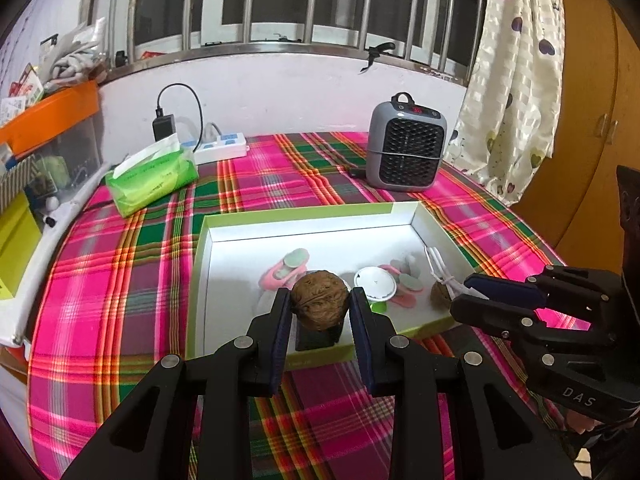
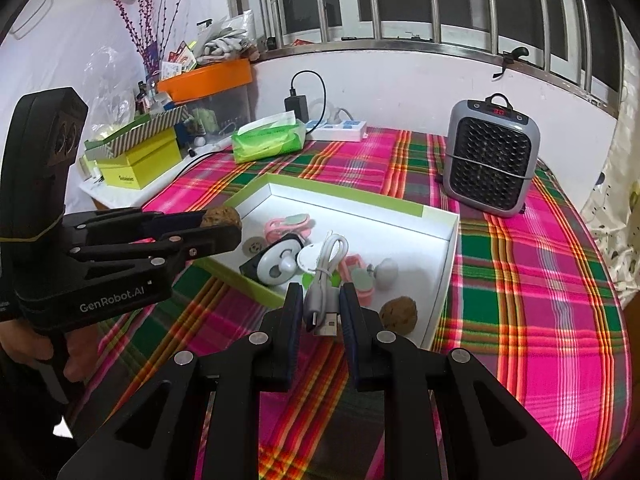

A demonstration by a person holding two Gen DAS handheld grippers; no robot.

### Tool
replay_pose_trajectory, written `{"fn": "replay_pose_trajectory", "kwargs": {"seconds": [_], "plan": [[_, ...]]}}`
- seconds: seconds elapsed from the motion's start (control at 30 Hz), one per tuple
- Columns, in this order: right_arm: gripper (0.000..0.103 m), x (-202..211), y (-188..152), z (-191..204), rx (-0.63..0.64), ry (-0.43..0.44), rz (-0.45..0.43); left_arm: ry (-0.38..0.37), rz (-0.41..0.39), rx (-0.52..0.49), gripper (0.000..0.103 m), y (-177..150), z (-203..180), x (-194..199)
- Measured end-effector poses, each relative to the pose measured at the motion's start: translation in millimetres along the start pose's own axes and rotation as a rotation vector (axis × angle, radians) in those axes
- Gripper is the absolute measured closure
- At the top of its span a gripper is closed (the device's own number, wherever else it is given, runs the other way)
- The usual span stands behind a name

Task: Organize objects
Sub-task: 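Carry the walnut in the left tool and cable in the right tool into the box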

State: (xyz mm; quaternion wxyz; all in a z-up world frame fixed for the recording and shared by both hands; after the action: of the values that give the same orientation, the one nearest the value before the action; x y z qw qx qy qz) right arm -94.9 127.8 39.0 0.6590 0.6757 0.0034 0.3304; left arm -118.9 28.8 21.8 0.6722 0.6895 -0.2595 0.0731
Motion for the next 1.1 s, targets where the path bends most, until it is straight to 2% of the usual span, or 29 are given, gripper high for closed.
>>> {"fn": "replay_pose_trajectory", "kwargs": {"seconds": [0.47,1.1], "plan": [[0.083,-18.5,3.9,-6.9,-0.007,0.005,0.012,0.003,0.015,0.006,0.076,-2.1,5.2,-14.8],[0.083,-34.1,6.2,-18.3,-0.032,-0.016,0.021,0.067,0.035,0.051,0.076,-8.1,27.3,-26.2]]}}
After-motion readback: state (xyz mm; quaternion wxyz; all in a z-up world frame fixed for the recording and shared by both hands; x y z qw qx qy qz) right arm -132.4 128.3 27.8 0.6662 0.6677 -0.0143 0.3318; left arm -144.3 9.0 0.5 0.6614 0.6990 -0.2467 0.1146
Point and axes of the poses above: each gripper's, at about its wrist camera, not at the fingertips, and x roughly against the way its jaws point, z to its left, y to its top, the point moved 6 cm from there along -x, roughly the way its jaws point, and after that the axes turned 13 degrees about -z, right-handed, at the moved point
